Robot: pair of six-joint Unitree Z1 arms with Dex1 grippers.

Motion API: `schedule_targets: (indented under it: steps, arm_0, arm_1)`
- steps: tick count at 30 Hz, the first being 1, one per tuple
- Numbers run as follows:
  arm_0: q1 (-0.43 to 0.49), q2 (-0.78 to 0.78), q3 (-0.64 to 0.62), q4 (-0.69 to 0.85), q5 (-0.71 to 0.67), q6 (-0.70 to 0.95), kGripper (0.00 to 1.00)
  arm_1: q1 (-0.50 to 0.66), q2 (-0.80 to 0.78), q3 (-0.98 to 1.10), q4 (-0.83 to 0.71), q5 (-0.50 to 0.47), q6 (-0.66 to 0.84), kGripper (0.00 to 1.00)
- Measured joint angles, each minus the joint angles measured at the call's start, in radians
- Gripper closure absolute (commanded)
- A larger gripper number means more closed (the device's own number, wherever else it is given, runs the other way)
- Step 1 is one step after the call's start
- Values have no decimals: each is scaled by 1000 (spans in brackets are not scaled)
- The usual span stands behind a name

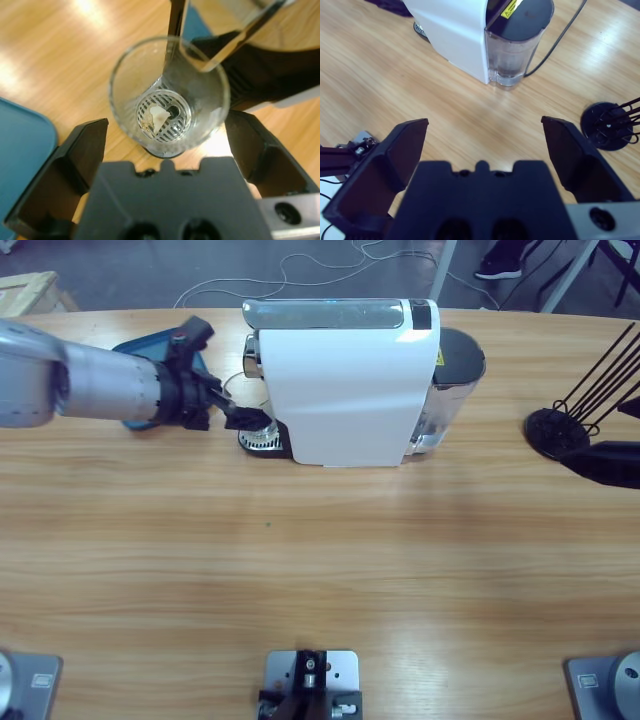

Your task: Pour coffee

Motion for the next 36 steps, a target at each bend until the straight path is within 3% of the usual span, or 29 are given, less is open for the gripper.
schedule_targets:
  steps: [5, 6, 7, 8, 9, 13, 16, 24, 36]
  arm_0:
    - [0, -211, 22, 196, 3, -31, 14]
    - [0, -263, 23, 260, 6, -38, 14]
    - [0, -318, 24, 324, 9, -43, 13]
    - [1, -380, 25, 394, 10, -47, 13]
    - [2, -442, 28, 457, 11, -51, 13]
    - [5, -710, 45, 645, 22, -89, 13]
    - [6, -820, 89, 671, 70, -132, 13]
    - [6, -801, 160, 588, 141, -151, 13]
    - [6, -808, 188, 552, 142, -151, 13]
  arm_1:
    - [0, 7, -77, 78, 12, 0, 13]
    - [0, 15, -102, 91, 13, 0, 102]
    - [0, 30, -130, 102, 13, -1, 310]
    - [0, 46, -157, 113, 13, -6, 736]
    - [0, 66, -191, 130, 13, -17, 973]
    - [-2, 247, -445, 257, 32, -87, 1000]
    - [-4, 412, -657, 352, 37, -122, 1000]
    - [-27, 803, -1103, 638, 37, -175, 1000]
    - [-29, 972, -1360, 741, 0, -160, 1000]
